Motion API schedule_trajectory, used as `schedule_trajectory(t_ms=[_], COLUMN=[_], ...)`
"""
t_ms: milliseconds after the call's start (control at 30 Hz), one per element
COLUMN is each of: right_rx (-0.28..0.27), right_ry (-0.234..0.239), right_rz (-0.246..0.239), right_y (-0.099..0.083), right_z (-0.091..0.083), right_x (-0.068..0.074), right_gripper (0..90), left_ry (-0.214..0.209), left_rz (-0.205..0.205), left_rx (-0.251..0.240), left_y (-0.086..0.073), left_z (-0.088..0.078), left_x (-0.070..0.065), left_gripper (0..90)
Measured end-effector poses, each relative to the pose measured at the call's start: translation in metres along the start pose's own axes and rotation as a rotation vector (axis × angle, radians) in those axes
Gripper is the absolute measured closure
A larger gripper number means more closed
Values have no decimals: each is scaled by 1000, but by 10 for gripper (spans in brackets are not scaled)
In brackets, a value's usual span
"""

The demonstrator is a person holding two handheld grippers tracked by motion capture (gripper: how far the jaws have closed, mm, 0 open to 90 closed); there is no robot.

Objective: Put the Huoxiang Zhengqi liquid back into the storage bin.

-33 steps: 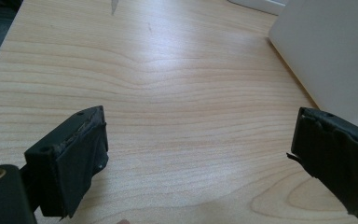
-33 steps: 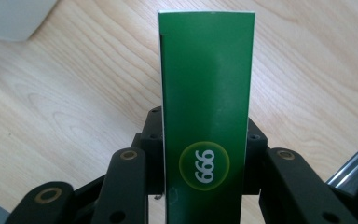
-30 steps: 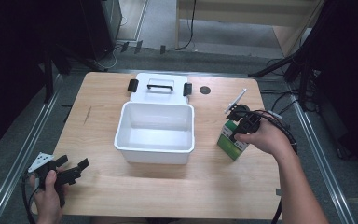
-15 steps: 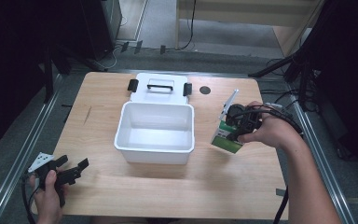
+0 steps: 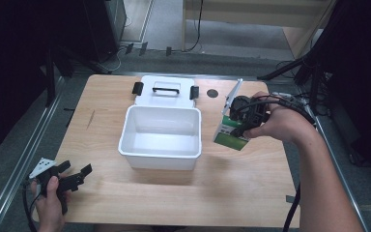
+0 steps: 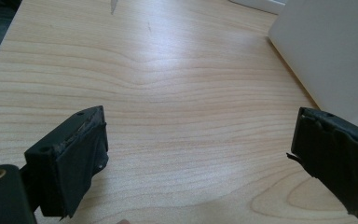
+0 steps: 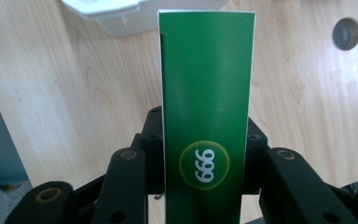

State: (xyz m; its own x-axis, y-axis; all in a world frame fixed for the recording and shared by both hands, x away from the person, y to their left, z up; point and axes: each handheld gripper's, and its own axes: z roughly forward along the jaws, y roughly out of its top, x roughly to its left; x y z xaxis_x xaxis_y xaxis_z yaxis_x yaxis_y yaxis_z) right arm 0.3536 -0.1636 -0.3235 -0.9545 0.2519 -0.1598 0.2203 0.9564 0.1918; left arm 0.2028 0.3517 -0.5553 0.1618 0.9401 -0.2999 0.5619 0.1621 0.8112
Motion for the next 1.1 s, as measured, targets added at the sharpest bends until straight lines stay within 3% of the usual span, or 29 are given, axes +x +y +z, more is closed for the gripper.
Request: schedule_trajectory(t_ms=[700, 1100], right_rx=[-34, -47], right_ry=[-5, 8], right_rz=[-14, -67], right_y=[39, 78], right_z=[-43, -50], right_x=[-1, 5], right_gripper=[642, 642], left_ry=[-3, -5], left_rz=[2, 2], left_rx=[3, 0], left_y=[0, 0], left_z=[0, 0], left_x=[0, 0], left_gripper=[45, 45])
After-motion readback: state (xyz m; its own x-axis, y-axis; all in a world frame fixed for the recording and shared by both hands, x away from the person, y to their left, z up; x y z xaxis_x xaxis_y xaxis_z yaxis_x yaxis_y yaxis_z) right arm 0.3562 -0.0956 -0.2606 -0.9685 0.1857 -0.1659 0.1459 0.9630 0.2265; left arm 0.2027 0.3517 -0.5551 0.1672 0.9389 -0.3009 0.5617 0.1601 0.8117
